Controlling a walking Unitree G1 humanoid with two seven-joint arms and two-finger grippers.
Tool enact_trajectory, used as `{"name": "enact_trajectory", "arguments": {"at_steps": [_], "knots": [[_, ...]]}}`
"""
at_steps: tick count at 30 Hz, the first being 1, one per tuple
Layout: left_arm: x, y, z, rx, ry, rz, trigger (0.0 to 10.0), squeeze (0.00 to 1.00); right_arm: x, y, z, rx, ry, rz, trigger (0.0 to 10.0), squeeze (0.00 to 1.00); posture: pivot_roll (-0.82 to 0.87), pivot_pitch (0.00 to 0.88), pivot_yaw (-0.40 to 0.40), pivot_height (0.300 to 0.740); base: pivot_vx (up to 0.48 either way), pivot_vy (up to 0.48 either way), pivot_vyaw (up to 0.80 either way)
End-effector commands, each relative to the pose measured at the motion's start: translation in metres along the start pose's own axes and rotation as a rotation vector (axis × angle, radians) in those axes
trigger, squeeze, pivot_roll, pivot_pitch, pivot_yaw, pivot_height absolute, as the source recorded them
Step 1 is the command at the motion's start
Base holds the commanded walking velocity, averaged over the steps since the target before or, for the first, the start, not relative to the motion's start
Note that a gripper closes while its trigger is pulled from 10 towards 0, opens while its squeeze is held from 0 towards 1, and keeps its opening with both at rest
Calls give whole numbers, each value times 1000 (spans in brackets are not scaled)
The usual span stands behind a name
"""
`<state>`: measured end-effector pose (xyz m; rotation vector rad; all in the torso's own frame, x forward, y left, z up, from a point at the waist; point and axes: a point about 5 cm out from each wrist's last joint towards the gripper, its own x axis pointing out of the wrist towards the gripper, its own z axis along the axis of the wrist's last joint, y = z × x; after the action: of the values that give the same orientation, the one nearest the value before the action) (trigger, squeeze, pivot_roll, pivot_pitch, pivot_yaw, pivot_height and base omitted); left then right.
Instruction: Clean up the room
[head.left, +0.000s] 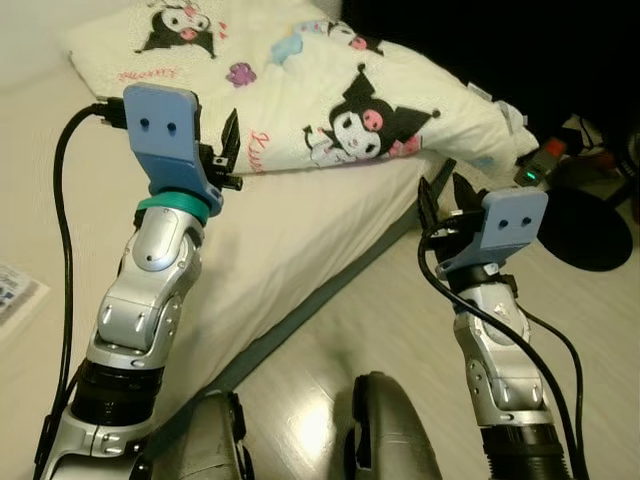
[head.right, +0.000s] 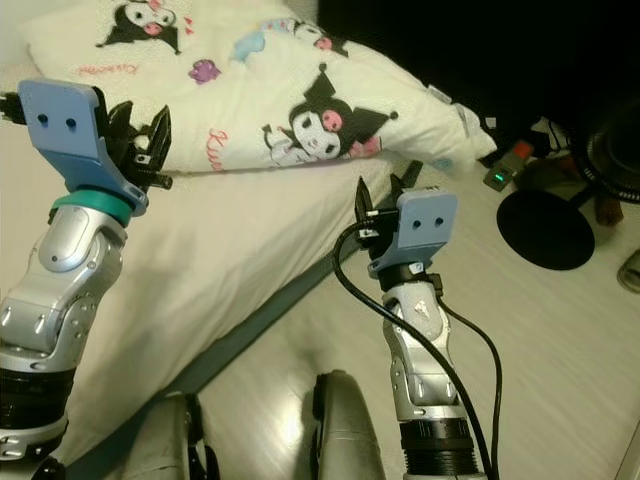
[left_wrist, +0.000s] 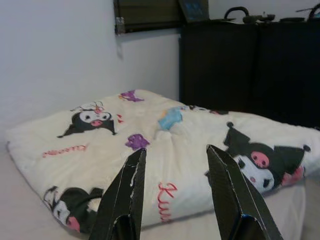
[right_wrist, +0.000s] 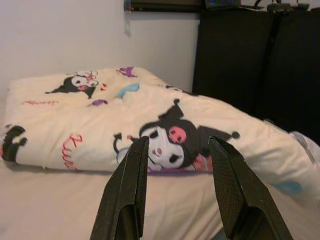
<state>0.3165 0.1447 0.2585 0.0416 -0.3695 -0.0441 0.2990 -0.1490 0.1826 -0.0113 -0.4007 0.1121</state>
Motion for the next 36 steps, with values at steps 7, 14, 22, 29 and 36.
{"name": "enact_trajectory", "arguments": {"at_steps": [7, 14, 22, 29, 36], "knots": [[-1, -4, -10, 7, 44, -25, 10000, 0, -4, -3, -8, 4, 37, -16, 10000, 0, -73, 79, 18, 704, 0, 0, 0], [-2, -6, -13, 3, 54, -34, 10000, 0, -3, -2, -10, -4, 48, -16, 10000, 0, -75, 75, 15, 738, 0, 0, 0], [-4, -8, -20, -1, 79, -38, 10000, 0, -7, 5, -22, 1, 100, -5, 10000, 0, -74, 69, 13, 738, 0, 0, 0], [-5, -9, -21, 2, 79, -45, 10000, 0, -7, 8, -25, 3, 107, 5, 10000, 0, -70, 63, 15, 738, 0, 0, 0], [-7, -9, -22, 13, 78, -47, 10000, 0, -5, 8, -25, 1, 104, 7, 10000, 0, -67, 62, 14, 738, -41, 0, 0]]}}
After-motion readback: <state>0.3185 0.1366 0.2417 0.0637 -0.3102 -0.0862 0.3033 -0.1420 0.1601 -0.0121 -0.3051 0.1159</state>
